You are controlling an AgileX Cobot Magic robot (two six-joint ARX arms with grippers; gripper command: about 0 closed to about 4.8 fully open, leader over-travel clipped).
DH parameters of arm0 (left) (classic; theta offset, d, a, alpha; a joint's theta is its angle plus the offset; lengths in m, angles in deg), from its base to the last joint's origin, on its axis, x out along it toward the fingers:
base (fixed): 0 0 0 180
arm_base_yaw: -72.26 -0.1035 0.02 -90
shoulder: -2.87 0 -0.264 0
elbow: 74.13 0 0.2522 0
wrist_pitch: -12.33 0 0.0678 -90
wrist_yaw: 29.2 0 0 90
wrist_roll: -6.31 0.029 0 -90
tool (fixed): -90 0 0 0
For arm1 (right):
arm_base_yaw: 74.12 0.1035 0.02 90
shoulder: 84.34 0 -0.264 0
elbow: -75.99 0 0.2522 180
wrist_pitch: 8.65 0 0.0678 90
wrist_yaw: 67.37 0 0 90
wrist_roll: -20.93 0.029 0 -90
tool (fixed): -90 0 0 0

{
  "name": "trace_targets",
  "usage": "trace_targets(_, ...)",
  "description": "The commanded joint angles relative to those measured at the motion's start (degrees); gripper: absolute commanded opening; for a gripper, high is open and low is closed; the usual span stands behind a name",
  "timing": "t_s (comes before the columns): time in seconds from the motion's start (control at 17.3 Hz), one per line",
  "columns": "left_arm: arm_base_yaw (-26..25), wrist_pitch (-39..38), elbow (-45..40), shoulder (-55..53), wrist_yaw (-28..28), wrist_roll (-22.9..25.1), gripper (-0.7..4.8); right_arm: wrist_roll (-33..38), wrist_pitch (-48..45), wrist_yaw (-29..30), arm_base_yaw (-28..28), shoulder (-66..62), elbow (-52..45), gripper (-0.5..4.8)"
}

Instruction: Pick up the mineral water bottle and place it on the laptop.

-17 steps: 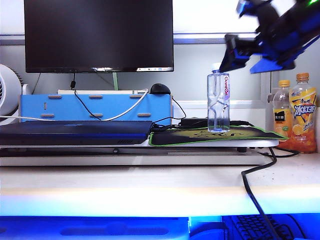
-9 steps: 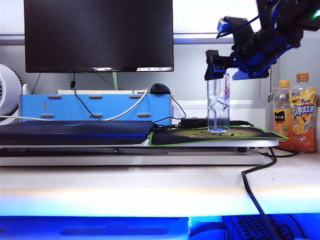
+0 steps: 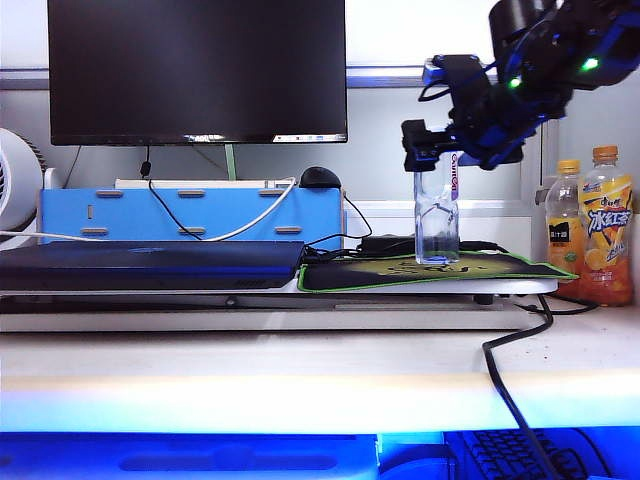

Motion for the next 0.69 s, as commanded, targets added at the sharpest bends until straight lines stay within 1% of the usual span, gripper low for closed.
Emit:
trace_targets(0.06, -0.02, 0.46, 0.09, 0.11, -0.20, 0.04, -0.02, 0.20, -0.87, -0.61, 0.02, -0.72, 1.05, 4.79)
trace_targets(0.46, -0.02, 0.46, 0.09, 0.11, -0.17, 0.04, -0.02, 1.07, -0.85, -0.66, -1.38, -3.61, 1.51, 4.79)
trace_targets(0.64, -0.02, 0.46, 0.09, 0.11, -0.17, 0.04, -0.02, 1.03, -2.12, -1.84, -1.42, -3.61, 1.70, 4.79)
trace_targets(0.69, -0.02, 0.46, 0.09, 0.11, -0.20, 0.04, -0.02, 1.03, -0.70, -1.62, -1.42, -3.61, 2.38, 4.79)
